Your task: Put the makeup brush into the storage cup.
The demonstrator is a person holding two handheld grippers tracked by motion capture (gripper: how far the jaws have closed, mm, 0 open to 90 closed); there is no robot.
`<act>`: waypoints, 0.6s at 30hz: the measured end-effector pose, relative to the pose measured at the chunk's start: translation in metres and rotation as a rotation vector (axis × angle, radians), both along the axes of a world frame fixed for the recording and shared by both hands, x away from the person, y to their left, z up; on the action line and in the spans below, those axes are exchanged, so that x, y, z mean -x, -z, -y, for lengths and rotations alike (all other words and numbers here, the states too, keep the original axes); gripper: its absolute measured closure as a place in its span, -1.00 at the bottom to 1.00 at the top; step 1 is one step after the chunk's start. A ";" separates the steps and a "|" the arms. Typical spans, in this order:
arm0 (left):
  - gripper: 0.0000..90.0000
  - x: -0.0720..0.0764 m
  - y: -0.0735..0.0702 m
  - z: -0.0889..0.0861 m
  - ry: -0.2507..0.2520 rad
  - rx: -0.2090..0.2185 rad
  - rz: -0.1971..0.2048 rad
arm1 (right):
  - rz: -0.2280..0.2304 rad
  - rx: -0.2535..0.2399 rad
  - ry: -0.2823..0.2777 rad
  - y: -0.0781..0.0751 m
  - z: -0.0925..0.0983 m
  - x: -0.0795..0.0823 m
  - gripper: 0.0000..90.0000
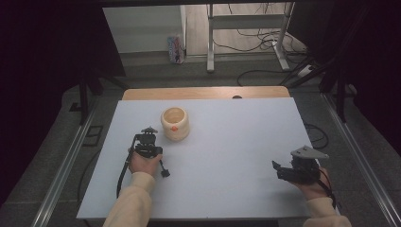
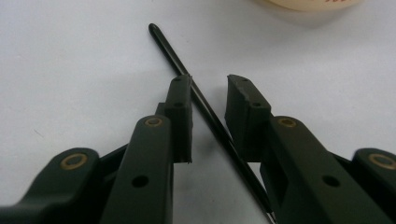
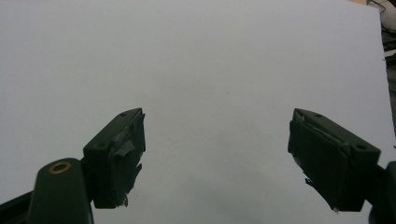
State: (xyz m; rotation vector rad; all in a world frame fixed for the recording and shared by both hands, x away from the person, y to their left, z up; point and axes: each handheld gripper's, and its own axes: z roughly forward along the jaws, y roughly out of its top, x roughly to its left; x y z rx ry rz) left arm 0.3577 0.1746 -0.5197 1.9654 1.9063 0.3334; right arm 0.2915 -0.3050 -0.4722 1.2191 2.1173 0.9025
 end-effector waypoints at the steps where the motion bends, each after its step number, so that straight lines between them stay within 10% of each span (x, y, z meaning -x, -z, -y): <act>1: 0.59 0.001 0.000 0.001 -0.001 -0.006 0.004 | 0.000 0.000 0.000 0.000 0.000 0.000 -0.58; 18: 0.90 0.006 0.002 -0.002 -0.027 0.021 0.028 | 0.009 0.006 0.004 -0.001 0.001 0.001 -0.58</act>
